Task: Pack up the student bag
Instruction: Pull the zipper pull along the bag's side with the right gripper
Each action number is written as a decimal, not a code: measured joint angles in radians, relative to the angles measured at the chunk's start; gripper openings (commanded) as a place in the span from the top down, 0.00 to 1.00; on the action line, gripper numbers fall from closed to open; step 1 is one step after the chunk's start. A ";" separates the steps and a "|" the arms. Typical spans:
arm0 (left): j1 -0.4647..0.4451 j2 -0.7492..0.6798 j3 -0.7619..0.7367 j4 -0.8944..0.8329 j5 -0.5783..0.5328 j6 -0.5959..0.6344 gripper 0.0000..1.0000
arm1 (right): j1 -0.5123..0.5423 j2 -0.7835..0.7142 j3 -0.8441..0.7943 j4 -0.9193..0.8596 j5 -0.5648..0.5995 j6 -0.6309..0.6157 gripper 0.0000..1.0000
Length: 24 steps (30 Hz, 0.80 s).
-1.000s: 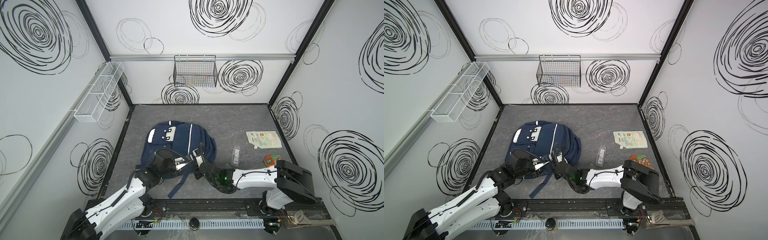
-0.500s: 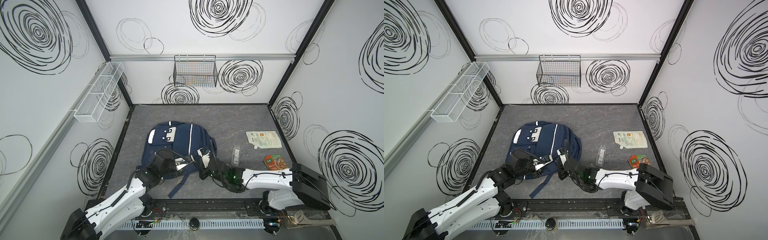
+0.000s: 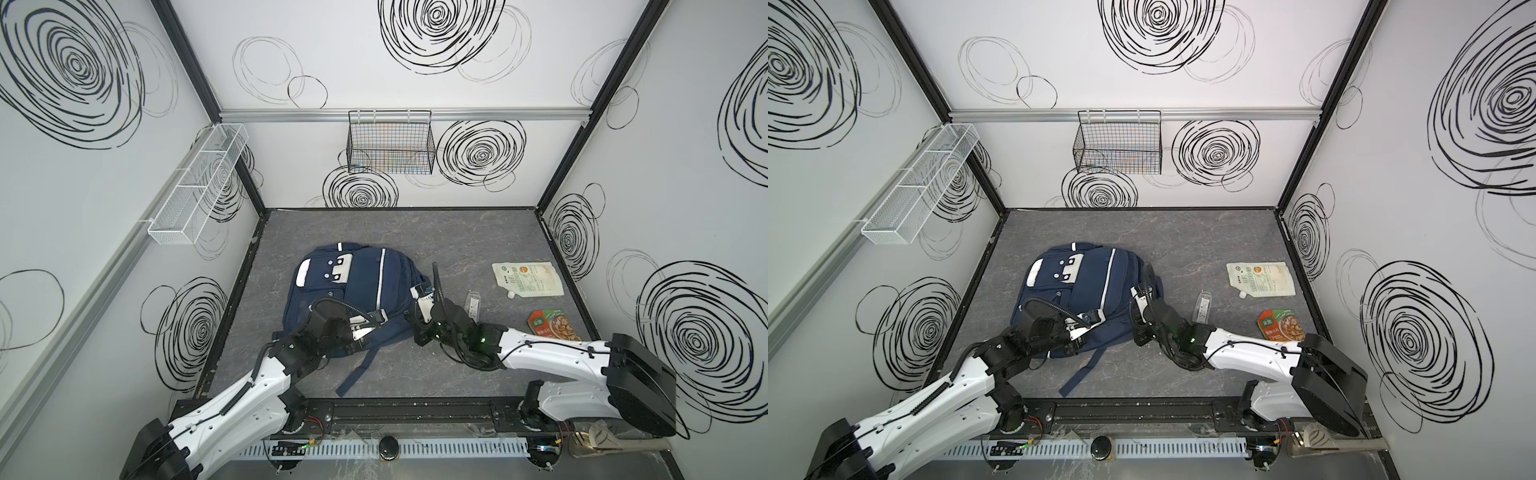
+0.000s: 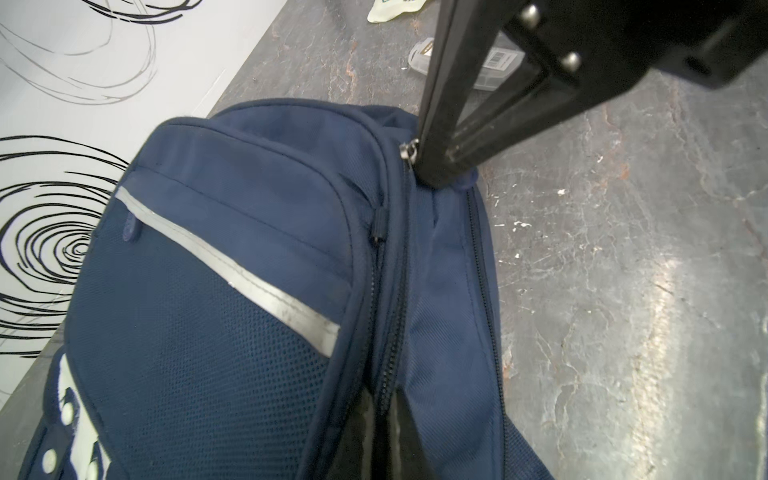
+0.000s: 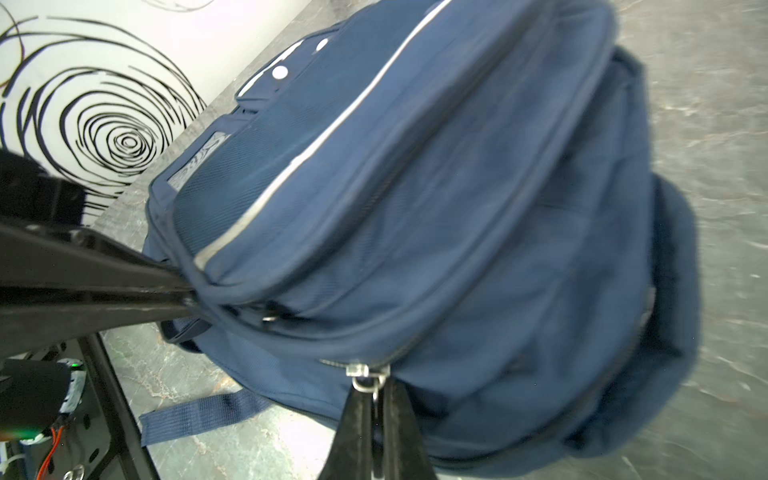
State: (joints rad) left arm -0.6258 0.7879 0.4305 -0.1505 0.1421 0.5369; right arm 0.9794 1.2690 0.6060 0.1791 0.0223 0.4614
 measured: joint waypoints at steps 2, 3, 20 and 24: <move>-0.005 -0.019 0.000 0.000 -0.027 0.005 1.00 | -0.029 -0.025 -0.009 -0.002 -0.024 -0.010 1.00; -0.008 -0.029 0.000 -0.001 -0.045 0.006 1.00 | -0.041 -0.035 -0.010 -0.002 -0.039 -0.015 1.00; -0.058 -0.239 0.087 -0.096 -0.050 -0.071 0.35 | 0.085 -0.048 -0.008 0.008 -0.163 0.014 1.00; -0.102 -0.174 0.093 -0.080 0.015 -0.067 0.44 | 0.100 -0.024 -0.001 0.022 -0.179 0.040 1.00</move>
State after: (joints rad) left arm -0.7277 0.6140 0.5240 -0.2302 0.1574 0.4702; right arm 1.0794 1.2446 0.6048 0.2008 -0.1562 0.5014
